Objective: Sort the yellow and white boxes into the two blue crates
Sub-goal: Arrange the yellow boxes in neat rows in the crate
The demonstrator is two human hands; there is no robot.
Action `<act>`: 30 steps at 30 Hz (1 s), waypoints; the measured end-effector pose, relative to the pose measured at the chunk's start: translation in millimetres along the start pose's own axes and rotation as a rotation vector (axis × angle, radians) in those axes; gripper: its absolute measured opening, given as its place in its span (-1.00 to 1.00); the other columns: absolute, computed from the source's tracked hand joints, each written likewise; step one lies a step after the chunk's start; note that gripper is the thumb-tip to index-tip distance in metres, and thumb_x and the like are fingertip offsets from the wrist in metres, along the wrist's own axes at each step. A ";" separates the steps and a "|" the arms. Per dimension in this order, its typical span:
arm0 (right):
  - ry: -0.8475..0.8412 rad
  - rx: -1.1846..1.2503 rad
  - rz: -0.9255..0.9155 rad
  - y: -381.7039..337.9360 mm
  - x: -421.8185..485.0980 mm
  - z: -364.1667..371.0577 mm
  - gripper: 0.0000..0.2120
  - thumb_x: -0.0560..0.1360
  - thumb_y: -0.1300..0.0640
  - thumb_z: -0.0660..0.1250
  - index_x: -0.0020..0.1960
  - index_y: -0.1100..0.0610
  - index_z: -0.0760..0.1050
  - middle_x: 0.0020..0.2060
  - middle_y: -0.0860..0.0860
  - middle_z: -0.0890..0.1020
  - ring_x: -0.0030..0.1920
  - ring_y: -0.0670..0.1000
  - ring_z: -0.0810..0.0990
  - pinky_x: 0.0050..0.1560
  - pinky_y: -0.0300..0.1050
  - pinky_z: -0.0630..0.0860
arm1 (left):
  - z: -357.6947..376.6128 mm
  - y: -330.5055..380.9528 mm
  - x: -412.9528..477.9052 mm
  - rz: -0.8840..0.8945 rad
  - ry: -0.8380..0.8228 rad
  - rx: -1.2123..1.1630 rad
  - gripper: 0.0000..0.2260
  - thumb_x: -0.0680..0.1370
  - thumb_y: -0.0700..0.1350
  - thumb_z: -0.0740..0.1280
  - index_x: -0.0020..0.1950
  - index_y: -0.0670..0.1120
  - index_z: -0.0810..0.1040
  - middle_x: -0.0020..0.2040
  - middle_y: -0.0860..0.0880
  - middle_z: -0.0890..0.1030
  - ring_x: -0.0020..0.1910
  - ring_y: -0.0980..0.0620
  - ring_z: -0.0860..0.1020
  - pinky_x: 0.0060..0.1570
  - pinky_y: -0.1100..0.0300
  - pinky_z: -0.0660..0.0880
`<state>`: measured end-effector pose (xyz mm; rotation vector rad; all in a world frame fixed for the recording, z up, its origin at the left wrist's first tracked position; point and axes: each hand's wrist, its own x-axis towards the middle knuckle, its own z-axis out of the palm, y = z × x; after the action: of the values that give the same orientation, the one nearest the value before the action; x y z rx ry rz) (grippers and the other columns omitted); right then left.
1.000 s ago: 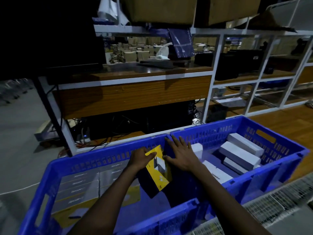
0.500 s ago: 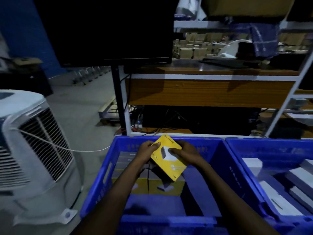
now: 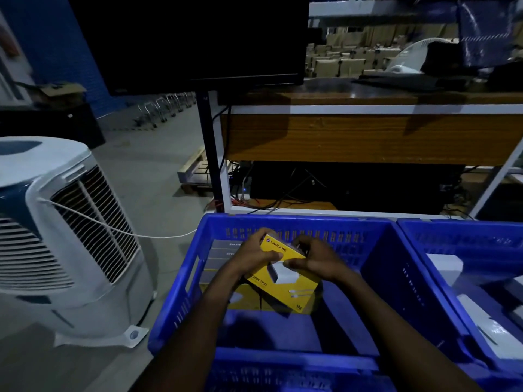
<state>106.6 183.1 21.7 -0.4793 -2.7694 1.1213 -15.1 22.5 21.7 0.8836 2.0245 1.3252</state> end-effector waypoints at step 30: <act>-0.248 -0.532 -0.160 -23.7 -9.2 23.9 -0.49 0.24 -0.37 0.44 0.00 -0.04 0.48 -0.12 -0.08 0.56 -0.13 -0.01 0.52 -0.21 -0.09 0.49 | -20.4 -8.0 -46.2 -0.034 -0.161 1.151 -0.57 0.31 -0.02 0.56 0.06 0.03 0.44 0.08 -0.01 0.51 -0.02 0.01 0.49 -0.03 0.10 0.52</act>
<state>104.1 148.3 21.0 -0.1600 -3.2474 0.4226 -3.2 -27.0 26.0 1.3221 2.5825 -0.0791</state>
